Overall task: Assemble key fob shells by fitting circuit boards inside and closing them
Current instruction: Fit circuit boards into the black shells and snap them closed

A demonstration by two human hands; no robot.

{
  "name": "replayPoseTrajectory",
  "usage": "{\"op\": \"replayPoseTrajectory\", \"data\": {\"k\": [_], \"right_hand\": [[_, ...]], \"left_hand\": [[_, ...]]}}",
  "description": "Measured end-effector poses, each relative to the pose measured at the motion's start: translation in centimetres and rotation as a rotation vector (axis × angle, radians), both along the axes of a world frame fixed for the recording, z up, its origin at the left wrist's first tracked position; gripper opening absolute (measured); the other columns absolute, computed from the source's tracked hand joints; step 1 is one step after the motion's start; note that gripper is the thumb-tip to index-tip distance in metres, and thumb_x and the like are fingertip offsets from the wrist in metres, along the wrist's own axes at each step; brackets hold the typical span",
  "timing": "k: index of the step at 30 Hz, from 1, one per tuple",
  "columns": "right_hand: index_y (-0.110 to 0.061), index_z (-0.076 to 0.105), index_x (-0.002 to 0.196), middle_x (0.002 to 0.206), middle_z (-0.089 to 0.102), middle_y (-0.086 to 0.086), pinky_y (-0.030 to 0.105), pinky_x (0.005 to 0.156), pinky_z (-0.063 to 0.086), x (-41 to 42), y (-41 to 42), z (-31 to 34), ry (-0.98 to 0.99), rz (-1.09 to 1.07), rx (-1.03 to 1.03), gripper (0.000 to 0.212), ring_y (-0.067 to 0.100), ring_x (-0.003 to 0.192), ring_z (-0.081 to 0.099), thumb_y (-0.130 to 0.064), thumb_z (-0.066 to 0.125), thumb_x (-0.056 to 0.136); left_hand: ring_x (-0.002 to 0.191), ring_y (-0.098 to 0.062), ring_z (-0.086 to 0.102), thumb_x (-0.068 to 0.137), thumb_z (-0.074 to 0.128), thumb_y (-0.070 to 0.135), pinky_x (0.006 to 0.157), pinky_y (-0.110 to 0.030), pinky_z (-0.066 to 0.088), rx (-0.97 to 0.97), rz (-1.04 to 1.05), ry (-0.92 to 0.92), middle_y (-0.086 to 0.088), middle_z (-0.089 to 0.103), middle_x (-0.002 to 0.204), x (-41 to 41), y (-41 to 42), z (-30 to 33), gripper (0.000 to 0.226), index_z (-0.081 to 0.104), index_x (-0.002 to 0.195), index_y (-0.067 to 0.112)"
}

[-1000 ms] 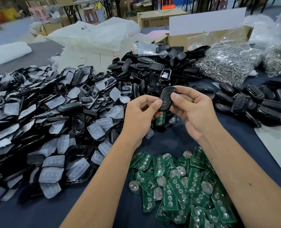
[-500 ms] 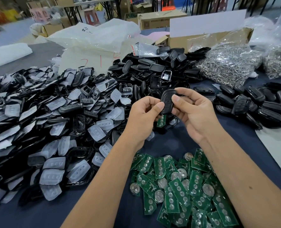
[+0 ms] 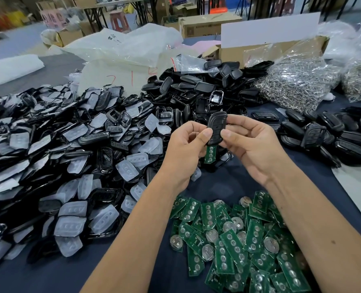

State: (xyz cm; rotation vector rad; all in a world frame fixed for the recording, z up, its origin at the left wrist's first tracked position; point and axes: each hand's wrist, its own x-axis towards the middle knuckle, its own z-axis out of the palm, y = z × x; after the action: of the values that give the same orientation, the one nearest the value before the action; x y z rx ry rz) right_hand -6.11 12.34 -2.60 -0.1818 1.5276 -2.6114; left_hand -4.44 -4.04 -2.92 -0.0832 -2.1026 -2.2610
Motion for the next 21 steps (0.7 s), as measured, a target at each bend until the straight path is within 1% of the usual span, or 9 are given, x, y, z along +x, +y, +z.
{"op": "replayPoseTrajectory", "data": {"k": [2, 4, 7, 9, 12, 15, 17, 19, 21], "right_hand": [[-0.001, 0.068, 0.116, 0.081, 0.077, 0.003, 0.022, 0.069, 0.059, 0.0, 0.1, -0.1, 0.001, -0.002, -0.015, 0.043, 0.013, 0.072, 0.072, 0.000, 0.074, 0.073], [-0.001, 0.068, 0.116, 0.080, 0.077, 0.003, 0.021, 0.067, 0.059, -0.1, 0.2, -0.1, -0.001, -0.005, -0.033, 0.044, 0.013, 0.071, 0.072, 0.000, 0.073, 0.073], [-0.004, 0.071, 0.108, 0.084, 0.079, 0.007, 0.023, 0.069, 0.061, -0.1, 0.0, 0.0, 0.004, -0.056, -0.007, 0.038, 0.016, 0.073, 0.074, -0.002, 0.076, 0.071], [-0.004, 0.073, 0.106, 0.090, 0.079, 0.013, 0.027, 0.072, 0.062, 0.0, -0.3, -0.1, 0.023, -0.122, 0.061, 0.036, 0.022, 0.079, 0.076, -0.007, 0.080, 0.071], [-0.007, 0.076, 0.106, 0.094, 0.080, 0.013, 0.030, 0.077, 0.063, 0.3, -1.0, -0.2, 0.055, -0.202, 0.174, 0.032, 0.025, 0.088, 0.078, -0.014, 0.086, 0.077], [-0.016, 0.079, 0.099, 0.091, 0.081, 0.007, 0.027, 0.075, 0.062, 0.5, -1.6, -0.5, 0.067, -0.271, 0.264, 0.019, 0.023, 0.089, 0.079, -0.016, 0.088, 0.082], [-0.014, 0.081, 0.096, 0.090, 0.081, 0.009, 0.027, 0.073, 0.062, 0.6, -1.7, -0.5, 0.055, -0.296, 0.258, 0.016, 0.025, 0.087, 0.079, -0.015, 0.088, 0.082], [-0.012, 0.080, 0.096, 0.090, 0.081, 0.009, 0.028, 0.073, 0.062, 0.5, -1.4, -0.6, 0.040, -0.317, 0.253, 0.016, 0.025, 0.086, 0.079, -0.015, 0.088, 0.082], [-0.013, 0.080, 0.098, 0.091, 0.081, 0.008, 0.030, 0.075, 0.063, 0.3, -1.3, -0.6, 0.040, -0.317, 0.282, 0.020, 0.023, 0.086, 0.078, -0.017, 0.089, 0.081]], "left_hand": [[0.056, -0.005, 0.043, 0.101, 0.060, 0.021, 0.055, -0.028, 0.034, 0.014, -0.014, 0.004, -0.009, 0.054, 0.078, 0.0, 0.3, 0.0, 0.014, 0.064, 0.089, 0.015], [0.056, -0.005, 0.041, 0.102, 0.059, 0.018, 0.056, -0.022, 0.038, 0.034, -0.022, 0.004, -0.004, 0.055, 0.075, 0.0, 0.5, 0.0, 0.016, 0.064, 0.087, 0.016], [0.056, -0.005, 0.041, 0.104, 0.059, 0.015, 0.057, -0.022, 0.040, 0.006, 0.037, 0.008, -0.001, 0.055, 0.074, -0.2, 0.8, -0.1, 0.017, 0.062, 0.088, 0.015], [0.060, -0.006, 0.044, 0.104, 0.060, 0.014, 0.062, -0.026, 0.041, -0.158, 0.134, 0.083, 0.001, 0.057, 0.075, -0.3, 0.8, -0.1, 0.017, 0.060, 0.087, 0.017], [0.069, -0.006, 0.053, 0.099, 0.064, 0.009, 0.065, -0.018, 0.042, -0.480, 0.237, 0.278, 0.007, 0.058, 0.075, -0.1, 0.9, 0.2, 0.018, 0.056, 0.086, 0.017], [0.074, -0.014, 0.054, 0.098, 0.062, 0.005, 0.064, -0.025, 0.043, -0.673, 0.222, 0.369, 0.002, 0.058, 0.078, 0.1, 1.2, 0.3, 0.014, 0.055, 0.088, 0.010], [0.074, -0.018, 0.050, 0.097, 0.062, 0.002, 0.066, -0.032, 0.042, -0.735, 0.206, 0.404, 0.000, 0.055, 0.079, 0.2, 1.5, 0.2, 0.016, 0.053, 0.086, 0.008], [0.074, -0.020, 0.051, 0.094, 0.065, 0.000, 0.067, -0.035, 0.044, -0.736, 0.202, 0.431, -0.002, 0.056, 0.079, 0.3, 1.7, 0.3, 0.015, 0.055, 0.084, 0.005], [0.076, -0.014, 0.057, 0.092, 0.070, 0.002, 0.070, -0.028, 0.047, -0.677, 0.178, 0.444, 0.000, 0.062, 0.079, 0.5, 1.5, 0.4, 0.012, 0.061, 0.085, 0.004]]}}
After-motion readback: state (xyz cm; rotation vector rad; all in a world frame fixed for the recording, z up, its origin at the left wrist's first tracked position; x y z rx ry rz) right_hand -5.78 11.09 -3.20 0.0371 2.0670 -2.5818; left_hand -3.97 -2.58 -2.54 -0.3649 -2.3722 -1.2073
